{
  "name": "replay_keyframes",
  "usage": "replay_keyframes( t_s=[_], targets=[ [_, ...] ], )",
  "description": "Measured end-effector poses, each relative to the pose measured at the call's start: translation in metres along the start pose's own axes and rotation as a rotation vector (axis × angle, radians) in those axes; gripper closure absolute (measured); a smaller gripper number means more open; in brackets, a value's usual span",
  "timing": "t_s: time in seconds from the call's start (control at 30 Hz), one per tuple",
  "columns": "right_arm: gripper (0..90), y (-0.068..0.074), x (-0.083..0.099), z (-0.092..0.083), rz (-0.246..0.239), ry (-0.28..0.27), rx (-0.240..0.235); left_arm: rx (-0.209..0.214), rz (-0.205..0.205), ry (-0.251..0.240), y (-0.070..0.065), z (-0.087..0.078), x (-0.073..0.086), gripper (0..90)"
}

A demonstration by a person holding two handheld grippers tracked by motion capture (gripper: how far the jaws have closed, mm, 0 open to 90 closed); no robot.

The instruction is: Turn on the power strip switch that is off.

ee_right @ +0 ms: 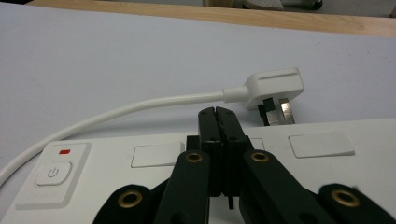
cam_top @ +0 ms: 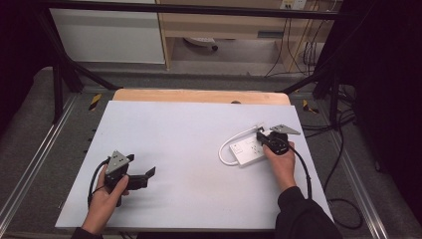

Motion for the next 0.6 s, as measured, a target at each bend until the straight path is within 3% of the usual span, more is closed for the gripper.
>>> replay_keyframes(
  t_s=[0.6],
  targets=[
    [90.0,0.0042,0.0016,0.0028,-0.011,-0.001,-0.002,0.002,-0.004,0.006,0.0001,0.0006,0.0006,5.9]
  ],
)
Point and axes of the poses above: each handheld gripper's, and its own axes: z roughly forward along the jaws, x roughly out of its underside, y roughly to its left, the point moved 2 cm from there along z, roughly forward along the jaws, and after that the axes turned 12 degrees about -z, right-handed, at the moved point
